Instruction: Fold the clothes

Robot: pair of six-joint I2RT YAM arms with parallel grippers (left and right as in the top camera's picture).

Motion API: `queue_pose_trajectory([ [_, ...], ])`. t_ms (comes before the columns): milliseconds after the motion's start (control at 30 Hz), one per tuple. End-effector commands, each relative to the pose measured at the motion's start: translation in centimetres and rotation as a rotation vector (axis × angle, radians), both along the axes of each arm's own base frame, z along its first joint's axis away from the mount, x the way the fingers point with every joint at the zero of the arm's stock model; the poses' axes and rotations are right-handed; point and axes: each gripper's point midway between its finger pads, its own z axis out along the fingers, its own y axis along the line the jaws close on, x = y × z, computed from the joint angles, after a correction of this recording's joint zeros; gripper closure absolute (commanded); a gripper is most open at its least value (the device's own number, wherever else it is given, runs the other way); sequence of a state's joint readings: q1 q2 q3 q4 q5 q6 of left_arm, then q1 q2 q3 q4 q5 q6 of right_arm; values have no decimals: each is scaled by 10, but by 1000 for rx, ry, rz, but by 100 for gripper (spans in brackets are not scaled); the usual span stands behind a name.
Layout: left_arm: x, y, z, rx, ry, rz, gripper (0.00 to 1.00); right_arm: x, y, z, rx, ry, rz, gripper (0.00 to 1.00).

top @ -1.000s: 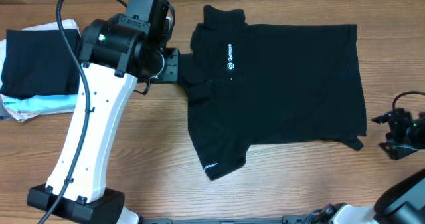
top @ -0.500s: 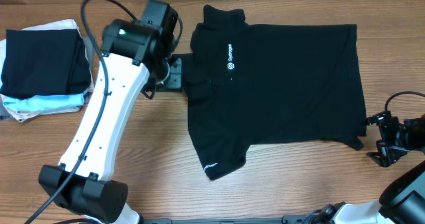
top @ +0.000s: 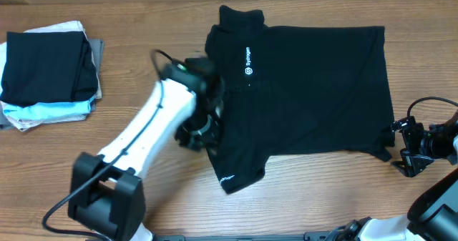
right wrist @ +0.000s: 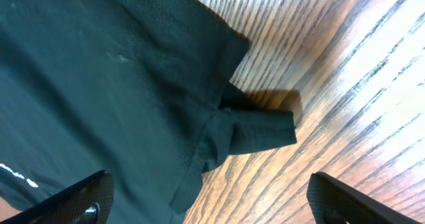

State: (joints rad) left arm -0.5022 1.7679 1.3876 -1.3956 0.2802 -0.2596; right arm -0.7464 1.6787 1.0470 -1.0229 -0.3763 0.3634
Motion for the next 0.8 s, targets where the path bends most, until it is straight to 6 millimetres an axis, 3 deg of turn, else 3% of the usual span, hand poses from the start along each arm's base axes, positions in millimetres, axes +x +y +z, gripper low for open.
queue_pose_trajectory([
  [0,-27,-14,-22,33,63,41,46,0,-2,0,-13,-1,-4,3],
  [167,-51,-30,-51,47,86,84,41,2,-4,0,-19,-8,-5,3],
  [333,-59,-33,-71,64,81,142,43,2,-4,0,-19,-8,-5,3],
  [467,-66,-27,-78,91,102,176,41,2,-4,0,-19,-8,-5,3],
  [600,-67,-26,-83,114,109,246,49,2,-4,0,-19,-9,-4,3],
  [767,-58,-36,-85,78,86,289,40,3,-4,0,-22,-11,-4,3],
])
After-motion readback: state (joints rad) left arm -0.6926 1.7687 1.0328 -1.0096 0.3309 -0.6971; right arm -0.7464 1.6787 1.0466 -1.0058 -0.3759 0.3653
